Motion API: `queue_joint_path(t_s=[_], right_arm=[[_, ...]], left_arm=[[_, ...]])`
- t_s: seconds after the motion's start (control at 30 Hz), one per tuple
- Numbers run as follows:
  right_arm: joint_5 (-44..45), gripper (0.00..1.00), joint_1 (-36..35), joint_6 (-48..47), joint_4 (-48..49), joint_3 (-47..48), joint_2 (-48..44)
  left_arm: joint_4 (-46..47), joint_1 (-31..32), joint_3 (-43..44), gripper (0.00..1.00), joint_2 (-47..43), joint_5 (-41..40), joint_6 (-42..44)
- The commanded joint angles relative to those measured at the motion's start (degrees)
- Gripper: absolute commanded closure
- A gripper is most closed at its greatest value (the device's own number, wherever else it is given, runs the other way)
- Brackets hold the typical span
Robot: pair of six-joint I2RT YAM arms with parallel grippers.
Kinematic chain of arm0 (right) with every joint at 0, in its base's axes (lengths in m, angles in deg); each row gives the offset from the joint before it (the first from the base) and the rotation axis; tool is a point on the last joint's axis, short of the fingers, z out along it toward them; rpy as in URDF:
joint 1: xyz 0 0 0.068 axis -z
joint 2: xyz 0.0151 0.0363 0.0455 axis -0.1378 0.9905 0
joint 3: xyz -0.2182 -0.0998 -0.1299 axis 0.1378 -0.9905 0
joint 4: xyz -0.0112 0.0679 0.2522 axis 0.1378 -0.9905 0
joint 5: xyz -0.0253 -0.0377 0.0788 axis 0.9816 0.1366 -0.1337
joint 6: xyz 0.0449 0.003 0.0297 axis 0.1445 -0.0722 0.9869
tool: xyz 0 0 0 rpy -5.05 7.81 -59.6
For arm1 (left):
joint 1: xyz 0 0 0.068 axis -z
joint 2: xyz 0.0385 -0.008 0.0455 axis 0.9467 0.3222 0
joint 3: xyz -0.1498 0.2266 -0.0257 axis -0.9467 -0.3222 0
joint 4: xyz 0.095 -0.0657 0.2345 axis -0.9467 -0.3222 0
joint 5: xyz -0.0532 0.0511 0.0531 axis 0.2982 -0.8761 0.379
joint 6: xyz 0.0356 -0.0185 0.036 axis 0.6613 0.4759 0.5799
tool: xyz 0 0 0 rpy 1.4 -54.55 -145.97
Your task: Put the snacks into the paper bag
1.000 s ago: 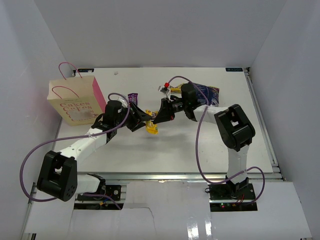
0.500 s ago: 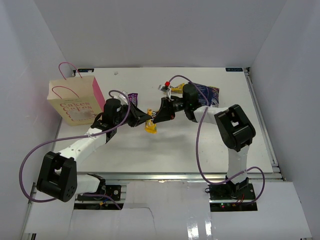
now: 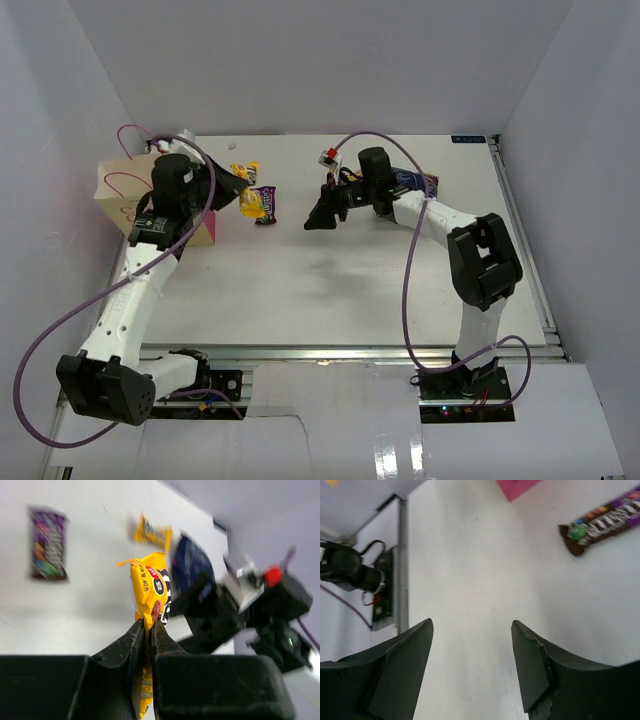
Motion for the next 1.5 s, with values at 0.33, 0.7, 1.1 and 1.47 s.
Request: queue_joint_path(t_s=[0.33, 0.7, 1.1, 1.47], right_arm=[[41.7, 0.28, 2.2, -10.8, -15.6, -5.1, -14.0], [48.1, 0.28, 3.5, -9.1, -15.0, -6.6, -17.0], [61.3, 0.2, 3.8, -12.9, -15.1, -5.4, -18.6], [50.5, 0.1, 4.5, -51.2, -13.7, 6.3, -1.9]], left_arm=[[-30.9, -9.7, 29.9, 1.0, 9.9, -40.9, -12.1], [-42.9, -19.0, 44.2, 1.0, 21.7, -43.1, -25.6], [-40.4, -22.1, 41.3, 0.42, 22.1, -38.0, -26.7], [-26.7, -22.4, 34.3, 0.13, 13.6, -23.4, -16.8]])
